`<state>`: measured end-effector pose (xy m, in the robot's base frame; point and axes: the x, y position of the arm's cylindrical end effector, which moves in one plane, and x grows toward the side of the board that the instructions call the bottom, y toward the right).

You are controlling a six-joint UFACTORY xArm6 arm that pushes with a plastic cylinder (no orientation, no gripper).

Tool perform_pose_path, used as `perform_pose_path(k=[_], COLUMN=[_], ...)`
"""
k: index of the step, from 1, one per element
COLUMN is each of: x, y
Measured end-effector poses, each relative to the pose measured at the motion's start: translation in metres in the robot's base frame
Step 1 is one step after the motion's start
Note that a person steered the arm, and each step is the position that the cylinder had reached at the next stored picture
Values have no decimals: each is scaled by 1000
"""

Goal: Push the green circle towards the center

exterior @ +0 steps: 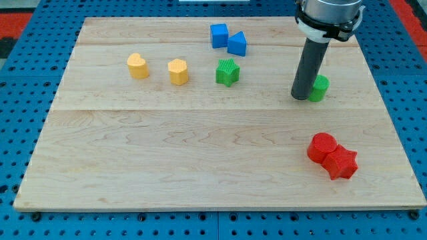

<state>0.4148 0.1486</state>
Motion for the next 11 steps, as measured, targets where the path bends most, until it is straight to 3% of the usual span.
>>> perform_pose_path(k=[4,6,7,9,11], x=[23,26,21,-26,-47], y=[-59,62,84,49,-24])
